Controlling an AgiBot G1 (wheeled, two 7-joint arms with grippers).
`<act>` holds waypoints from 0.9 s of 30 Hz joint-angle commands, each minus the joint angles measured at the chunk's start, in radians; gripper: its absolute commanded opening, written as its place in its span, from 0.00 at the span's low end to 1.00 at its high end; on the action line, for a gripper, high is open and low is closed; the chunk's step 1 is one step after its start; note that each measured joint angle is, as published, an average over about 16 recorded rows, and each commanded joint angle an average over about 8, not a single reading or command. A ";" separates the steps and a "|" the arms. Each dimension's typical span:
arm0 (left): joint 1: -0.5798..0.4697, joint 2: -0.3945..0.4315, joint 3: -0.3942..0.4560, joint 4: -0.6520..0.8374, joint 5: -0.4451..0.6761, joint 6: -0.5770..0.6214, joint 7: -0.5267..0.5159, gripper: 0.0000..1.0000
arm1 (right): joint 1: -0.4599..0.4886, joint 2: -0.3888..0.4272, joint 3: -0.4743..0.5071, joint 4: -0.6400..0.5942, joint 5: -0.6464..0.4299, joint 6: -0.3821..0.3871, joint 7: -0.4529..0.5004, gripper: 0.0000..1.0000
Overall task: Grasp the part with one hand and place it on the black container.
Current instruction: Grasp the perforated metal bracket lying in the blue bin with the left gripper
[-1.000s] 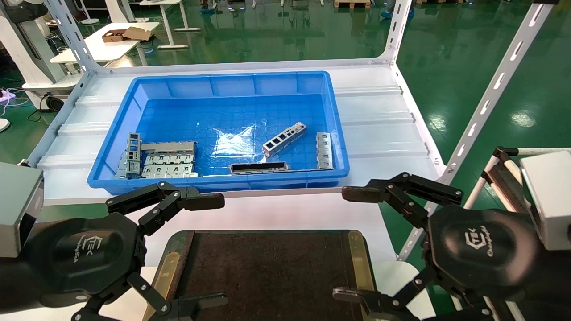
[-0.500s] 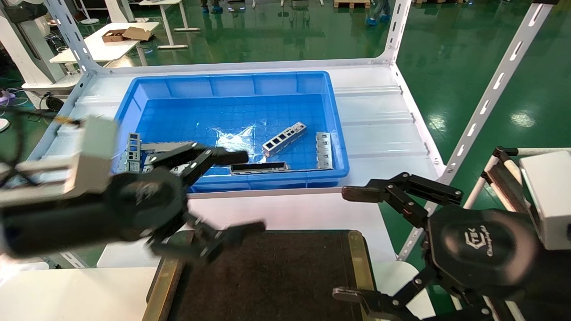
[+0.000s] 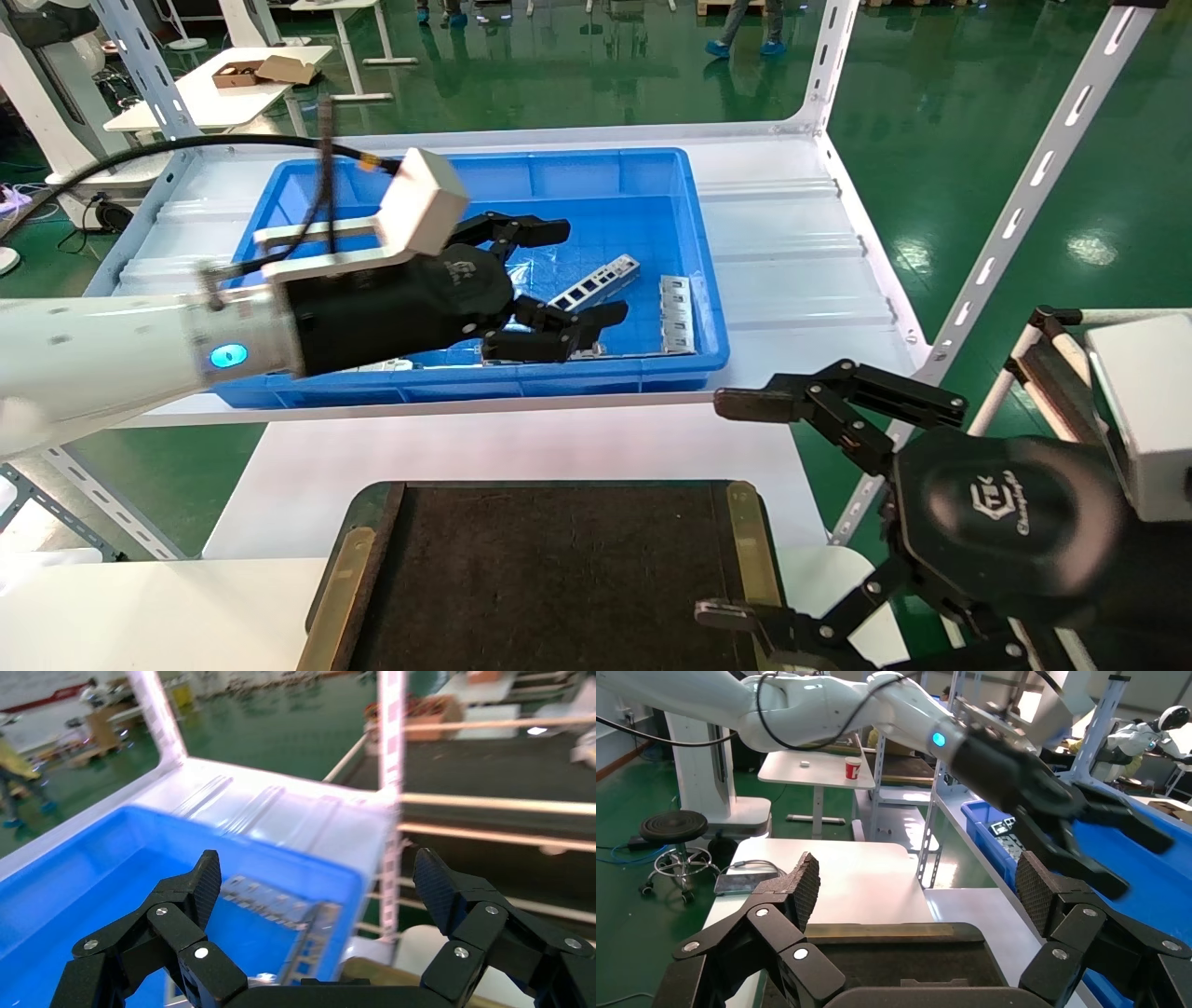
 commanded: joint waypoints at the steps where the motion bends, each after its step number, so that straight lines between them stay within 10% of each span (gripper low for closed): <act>1: -0.029 0.040 0.015 0.067 0.032 -0.023 0.027 1.00 | 0.000 0.000 0.000 0.000 0.000 0.000 0.000 1.00; 15: -0.176 0.271 0.039 0.517 0.099 -0.229 0.197 1.00 | 0.000 0.000 -0.001 0.000 0.001 0.001 -0.001 1.00; 27: -0.176 0.305 0.109 0.570 0.087 -0.333 0.180 1.00 | 0.000 0.001 -0.002 0.000 0.001 0.001 -0.001 1.00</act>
